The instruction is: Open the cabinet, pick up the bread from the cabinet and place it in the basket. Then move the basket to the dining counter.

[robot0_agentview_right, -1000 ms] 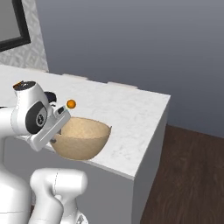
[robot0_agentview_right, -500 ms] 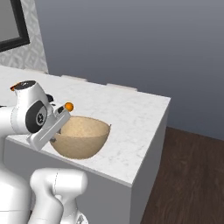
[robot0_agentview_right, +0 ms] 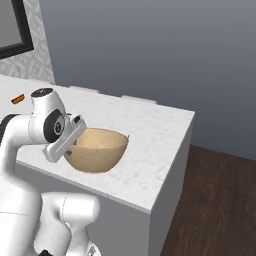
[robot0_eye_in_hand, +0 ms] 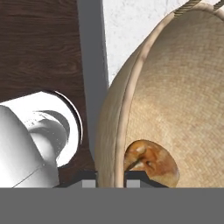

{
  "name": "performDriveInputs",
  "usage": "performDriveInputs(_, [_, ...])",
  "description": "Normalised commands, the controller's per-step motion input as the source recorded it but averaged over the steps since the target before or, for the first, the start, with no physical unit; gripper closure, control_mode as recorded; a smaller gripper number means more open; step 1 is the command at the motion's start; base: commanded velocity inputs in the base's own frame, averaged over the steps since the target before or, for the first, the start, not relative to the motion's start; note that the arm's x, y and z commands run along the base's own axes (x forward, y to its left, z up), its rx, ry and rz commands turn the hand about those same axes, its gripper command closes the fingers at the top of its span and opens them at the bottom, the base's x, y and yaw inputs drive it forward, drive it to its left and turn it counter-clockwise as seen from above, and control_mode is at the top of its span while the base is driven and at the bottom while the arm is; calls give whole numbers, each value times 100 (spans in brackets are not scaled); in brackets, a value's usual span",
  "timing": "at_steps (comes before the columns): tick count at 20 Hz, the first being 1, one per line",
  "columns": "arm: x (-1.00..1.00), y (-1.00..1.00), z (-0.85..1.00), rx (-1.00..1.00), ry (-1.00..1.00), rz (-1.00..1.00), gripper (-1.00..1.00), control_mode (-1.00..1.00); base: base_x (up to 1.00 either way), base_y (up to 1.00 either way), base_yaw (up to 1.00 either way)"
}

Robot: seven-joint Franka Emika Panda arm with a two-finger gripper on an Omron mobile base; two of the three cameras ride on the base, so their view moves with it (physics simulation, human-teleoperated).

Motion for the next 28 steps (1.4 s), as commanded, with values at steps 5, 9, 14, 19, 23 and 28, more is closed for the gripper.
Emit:
performDriveInputs(5, [100,2,-8,-3,0,18,100,-100,0,0,0])
performDriveInputs(9, [100,0,0,-5,0,19,100,-100,0,0,0])
performDriveInputs(14, [100,0,0,-2,-1,18,100,-100,0,0,0])
performDriveInputs(19, [85,-2,0,0,-7,20,100,-100,0,0,0])
performDriveInputs(23, [69,-7,-5,5,-5,24,100,-100,0,0,0])
performDriveInputs(28, [40,-28,-22,7,-4,24,100,-100,0,0,0])
